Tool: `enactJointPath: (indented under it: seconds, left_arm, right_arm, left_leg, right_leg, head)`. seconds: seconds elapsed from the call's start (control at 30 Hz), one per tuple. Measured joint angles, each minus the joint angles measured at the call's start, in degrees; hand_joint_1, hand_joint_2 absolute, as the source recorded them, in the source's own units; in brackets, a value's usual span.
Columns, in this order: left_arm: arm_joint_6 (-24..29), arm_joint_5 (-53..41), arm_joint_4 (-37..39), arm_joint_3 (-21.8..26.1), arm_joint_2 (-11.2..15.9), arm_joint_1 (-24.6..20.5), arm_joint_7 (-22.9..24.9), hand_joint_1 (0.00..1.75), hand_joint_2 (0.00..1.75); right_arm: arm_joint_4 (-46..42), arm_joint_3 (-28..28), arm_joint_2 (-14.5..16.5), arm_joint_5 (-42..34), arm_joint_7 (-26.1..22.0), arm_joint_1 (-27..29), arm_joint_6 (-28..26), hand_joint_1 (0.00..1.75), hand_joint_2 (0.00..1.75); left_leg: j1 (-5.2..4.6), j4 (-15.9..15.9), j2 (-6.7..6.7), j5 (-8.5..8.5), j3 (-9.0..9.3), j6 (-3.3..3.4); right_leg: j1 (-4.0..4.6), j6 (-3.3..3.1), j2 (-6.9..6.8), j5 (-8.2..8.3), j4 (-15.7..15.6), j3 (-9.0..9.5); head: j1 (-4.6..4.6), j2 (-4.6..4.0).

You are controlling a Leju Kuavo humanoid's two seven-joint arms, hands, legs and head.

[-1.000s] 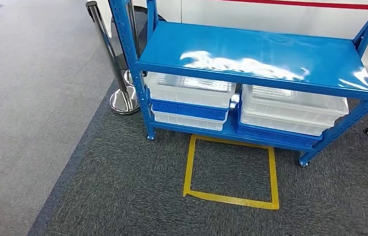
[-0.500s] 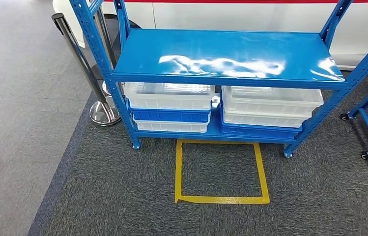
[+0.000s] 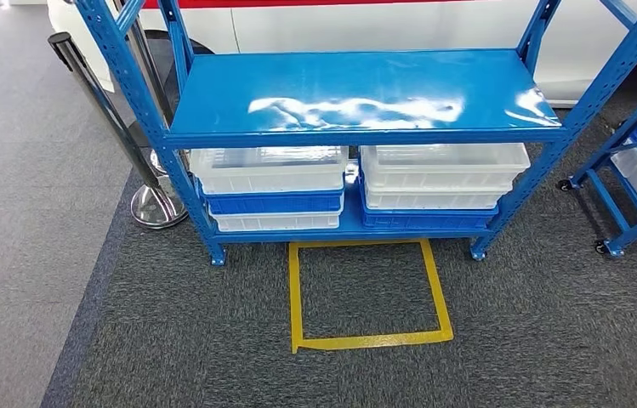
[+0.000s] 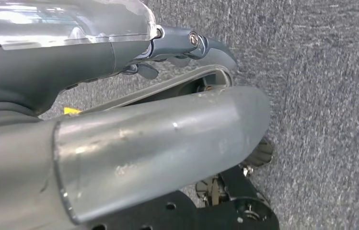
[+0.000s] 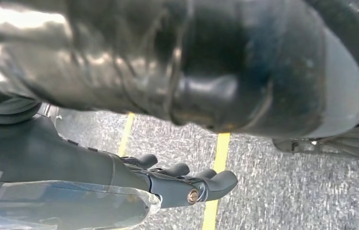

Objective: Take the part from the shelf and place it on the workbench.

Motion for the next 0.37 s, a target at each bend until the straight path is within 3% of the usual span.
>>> enactJointPath:
  seconds: [0.07, 0.1, 0.2, 0.23, 0.27, 0.33, 0.37]
  left_arm:
    - [-0.1, 0.0, 0.0, 0.0, 0.0, -0.1, -0.1, 0.0, 0.0]
    - [-0.1, 0.0, 0.0, 0.0, 0.0, -0.1, -0.2, 0.0, 0.0]
    - [-0.2, 0.0, -0.1, 0.0, 0.1, 0.1, -0.2, 0.0, 0.0]
    - [-0.2, 0.0, -0.1, 0.0, 0.1, 0.2, -0.2, 0.0, 0.0]
    - [-0.3, 0.0, -0.1, 0.0, 0.1, 0.3, -0.2, 0.0, 0.0]
    - [-0.4, 0.0, -0.1, 0.0, 0.1, 0.5, -0.2, 0.0, 0.0]
    - [-0.4, 0.0, -0.1, 0.0, 0.1, 0.5, -0.2, 0.0, 0.0]
  right_arm:
    - [0.0, 0.0, 0.1, 0.1, 0.0, 0.1, 0.0, 0.0, 0.0]
    - [0.0, 0.0, 0.1, 0.1, 0.0, 0.1, 0.0, 0.0, 0.0]
    - [0.0, 0.0, 0.2, 0.3, 0.0, 0.2, 0.0, 0.0, 0.0]
    - [0.0, 0.0, 0.2, 0.3, 0.0, 0.2, 0.0, 0.0, 0.0]
    - [0.0, 0.0, 0.2, 0.3, 0.0, 0.3, 0.0, 0.0, 0.0]
    - [0.0, 0.0, 0.2, 0.5, 0.0, 0.4, 0.0, 0.0, 0.0]
    - [0.0, 0.0, 0.2, 0.5, 0.0, 0.4, 0.0, 0.0, 0.0]
  left_leg:
    - [0.16, 1.1, -0.21, -0.99, 0.0, -0.76]
    - [0.25, 3.3, -0.38, -2.11, -0.8, -1.12]
    - [0.56, 14.6, -0.66, -6.42, -7.08, -1.88]
    - [0.62, 17.0, -0.66, -6.53, -8.89, -1.99]
    - [0.65, 17.3, -0.67, -5.4, -9.7, -2.0]
    - [0.65, 11.4, -0.67, -0.16, -8.22, -1.7]
    - [0.65, 9.2, -0.67, 1.45, -7.47, -1.58]
  right_leg:
    - [-0.18, -0.82, 0.1, -0.36, -0.6, 0.73]
    - [-0.35, -1.19, 0.12, -0.48, -0.8, 1.2]
    - [-0.48, -1.68, 0.27, -1.17, -1.0, 2.19]
    - [-0.48, -1.63, 0.42, -1.53, -1.0, 2.6]
    - [-0.49, -1.53, 0.58, -1.94, -1.0, 3.13]
    - [-0.51, -1.22, 0.84, -2.97, -1.0, 4.58]
    - [-0.51, -1.14, 0.89, -3.25, -1.1, 4.98]
  head:
    - [-0.02, 0.0]
    - [-0.04, 0.0]
    - [-0.1, 0.01]
    - [-0.09, 0.01]
    - [-0.09, 0.01]
    - [-0.08, 0.0]
    - [-0.09, 0.0]
